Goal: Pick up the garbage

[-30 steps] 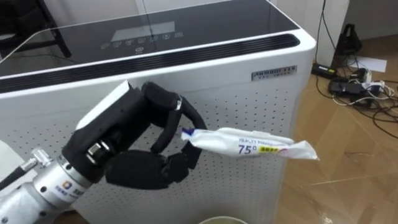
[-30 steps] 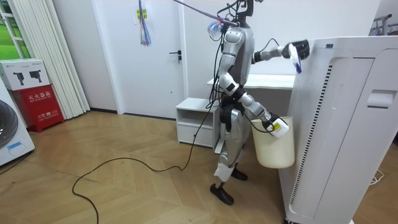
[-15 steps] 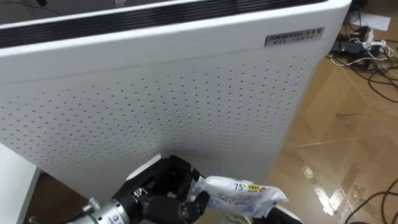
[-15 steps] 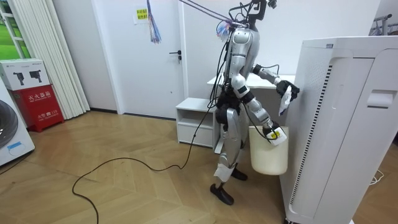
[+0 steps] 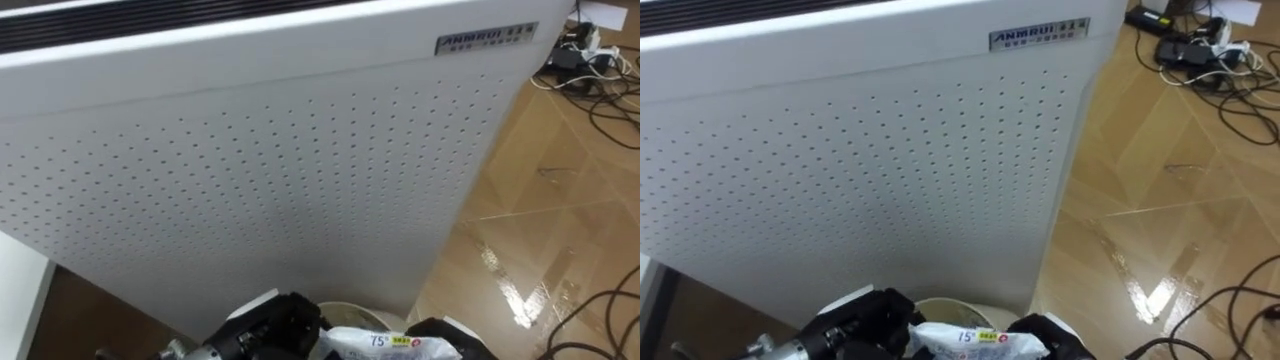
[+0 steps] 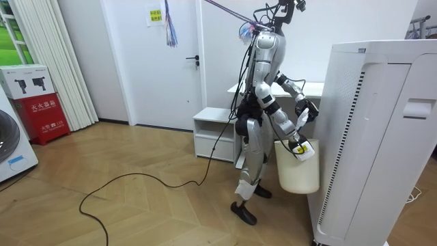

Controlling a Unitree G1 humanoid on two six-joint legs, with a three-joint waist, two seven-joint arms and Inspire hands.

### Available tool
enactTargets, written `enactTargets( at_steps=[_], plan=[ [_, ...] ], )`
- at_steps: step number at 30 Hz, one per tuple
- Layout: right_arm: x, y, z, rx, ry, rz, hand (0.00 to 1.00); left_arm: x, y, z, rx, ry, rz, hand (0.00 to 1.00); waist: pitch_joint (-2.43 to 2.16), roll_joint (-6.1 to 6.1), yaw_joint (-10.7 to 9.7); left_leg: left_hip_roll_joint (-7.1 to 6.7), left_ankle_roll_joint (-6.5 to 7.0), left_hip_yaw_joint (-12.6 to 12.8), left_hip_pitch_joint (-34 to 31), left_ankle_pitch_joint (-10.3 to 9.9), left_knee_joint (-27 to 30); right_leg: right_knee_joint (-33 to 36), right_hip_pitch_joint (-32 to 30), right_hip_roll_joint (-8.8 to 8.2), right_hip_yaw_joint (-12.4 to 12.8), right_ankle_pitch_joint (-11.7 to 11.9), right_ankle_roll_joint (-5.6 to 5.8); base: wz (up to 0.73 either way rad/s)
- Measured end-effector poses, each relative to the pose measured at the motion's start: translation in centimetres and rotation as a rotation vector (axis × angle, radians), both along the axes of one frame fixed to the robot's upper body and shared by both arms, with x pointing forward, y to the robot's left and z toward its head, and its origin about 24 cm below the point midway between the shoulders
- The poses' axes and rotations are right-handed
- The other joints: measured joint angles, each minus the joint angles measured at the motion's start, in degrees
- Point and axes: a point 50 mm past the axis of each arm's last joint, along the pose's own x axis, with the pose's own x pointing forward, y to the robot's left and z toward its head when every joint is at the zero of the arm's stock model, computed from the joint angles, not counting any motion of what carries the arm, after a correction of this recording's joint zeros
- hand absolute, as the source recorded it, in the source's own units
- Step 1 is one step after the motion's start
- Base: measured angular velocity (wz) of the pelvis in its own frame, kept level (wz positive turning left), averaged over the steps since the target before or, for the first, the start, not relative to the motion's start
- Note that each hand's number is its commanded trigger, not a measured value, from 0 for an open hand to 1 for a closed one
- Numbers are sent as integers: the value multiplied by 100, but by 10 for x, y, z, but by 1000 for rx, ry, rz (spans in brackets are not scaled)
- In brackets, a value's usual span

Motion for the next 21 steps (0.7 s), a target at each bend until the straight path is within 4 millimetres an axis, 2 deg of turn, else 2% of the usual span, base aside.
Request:
enactTargets(
  at_steps=[10,11,12,17,21],
  plan=[
    [0,-6,1,4,-3,-27,100,-2,2,-5,14,26,-3,100,-19,22,125,2,1,37,-107,0,33,14,-94,18,9,6,1,-1],
    [0,-7,1,5,-4,-30,100,-2,3,-5,15,25,-1,72,-20,24,138,2,1,42,-107,0,33,9,-93,21,11,8,1,0],
    [0,-8,2,9,-8,-33,100,-1,4,-4,20,23,2,0,-22,25,156,6,1,44,-107,0,31,7,-93,24,20,9,-2,0],
    [2,-12,6,4,-30,-19,100,0,11,-3,43,12,15,0,-43,48,187,25,1,77,-106,0,33,67,-131,6,55,9,-3,-2],
    [1,-18,7,-3,-24,-19,100,2,20,0,52,4,39,0,-113,118,204,4,14,98,-87,9,34,124,-140,0,65,10,-4,-2]
  ],
)
